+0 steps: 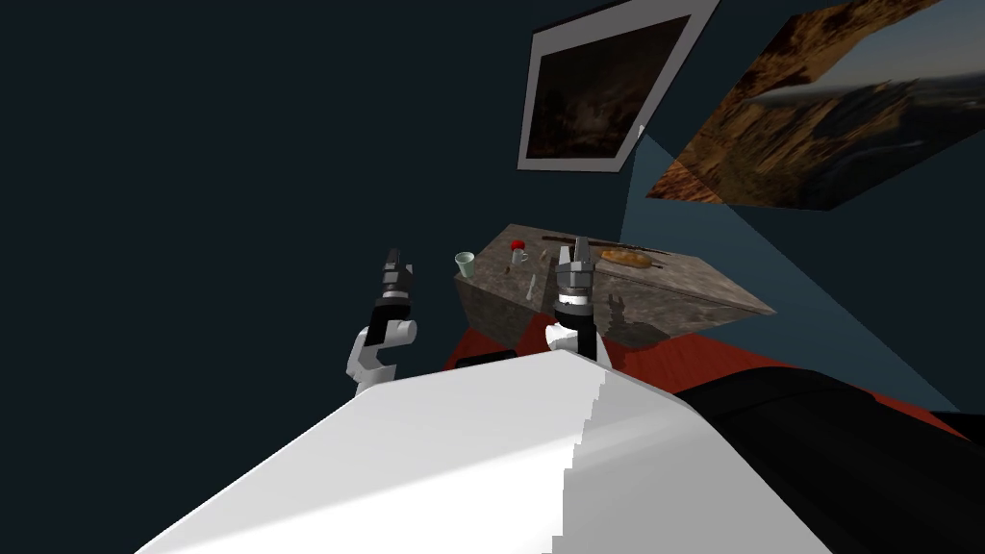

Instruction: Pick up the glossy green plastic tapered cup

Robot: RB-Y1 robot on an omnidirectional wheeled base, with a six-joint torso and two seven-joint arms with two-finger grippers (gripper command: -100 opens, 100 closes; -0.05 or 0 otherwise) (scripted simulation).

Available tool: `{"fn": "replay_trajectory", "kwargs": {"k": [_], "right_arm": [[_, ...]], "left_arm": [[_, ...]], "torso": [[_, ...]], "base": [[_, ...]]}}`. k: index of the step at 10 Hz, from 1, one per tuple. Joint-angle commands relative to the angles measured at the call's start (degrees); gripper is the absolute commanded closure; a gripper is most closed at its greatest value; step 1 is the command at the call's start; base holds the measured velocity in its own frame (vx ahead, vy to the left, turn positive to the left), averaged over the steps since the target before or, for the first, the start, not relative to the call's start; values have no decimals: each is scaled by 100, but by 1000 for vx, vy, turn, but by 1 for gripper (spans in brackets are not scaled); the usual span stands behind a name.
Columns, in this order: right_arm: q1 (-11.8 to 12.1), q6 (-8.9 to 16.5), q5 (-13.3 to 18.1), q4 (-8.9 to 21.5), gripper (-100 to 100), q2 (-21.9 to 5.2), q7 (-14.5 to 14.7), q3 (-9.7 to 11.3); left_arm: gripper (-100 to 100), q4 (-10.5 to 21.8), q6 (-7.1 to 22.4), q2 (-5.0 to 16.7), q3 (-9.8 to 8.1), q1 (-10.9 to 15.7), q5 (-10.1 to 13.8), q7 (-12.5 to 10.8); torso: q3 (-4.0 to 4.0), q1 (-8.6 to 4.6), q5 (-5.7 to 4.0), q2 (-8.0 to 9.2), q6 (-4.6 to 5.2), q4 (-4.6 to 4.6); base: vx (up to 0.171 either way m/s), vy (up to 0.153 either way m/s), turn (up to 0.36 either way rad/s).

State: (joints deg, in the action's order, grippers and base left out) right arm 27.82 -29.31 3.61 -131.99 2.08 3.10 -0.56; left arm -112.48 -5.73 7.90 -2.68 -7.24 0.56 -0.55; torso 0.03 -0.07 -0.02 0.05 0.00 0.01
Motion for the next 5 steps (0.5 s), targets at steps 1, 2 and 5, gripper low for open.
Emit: {"fn": "replay_trajectory", "kwargs": {"k": [1,2,5], "right_arm": [[0,0,0,0,0,0,0,0],[0,0,0,0,0,0,0,0],[0,0,0,0,0,0,0,0]], "left_arm": [[-100,286,146,-46,18,256,-32,13],[-100,469,401,4,-6,456,-23,-31],[-100,905,778,50,-29,944,-12,-75]], "torso": [[0,0,0,0,0,0],[-1,1,1,-1,0,-1],[-1,3,1,-1,-1,-1]], "base": [[-18,-16,-7],[-23,-13,-26],[-18,-14,-14]]}}
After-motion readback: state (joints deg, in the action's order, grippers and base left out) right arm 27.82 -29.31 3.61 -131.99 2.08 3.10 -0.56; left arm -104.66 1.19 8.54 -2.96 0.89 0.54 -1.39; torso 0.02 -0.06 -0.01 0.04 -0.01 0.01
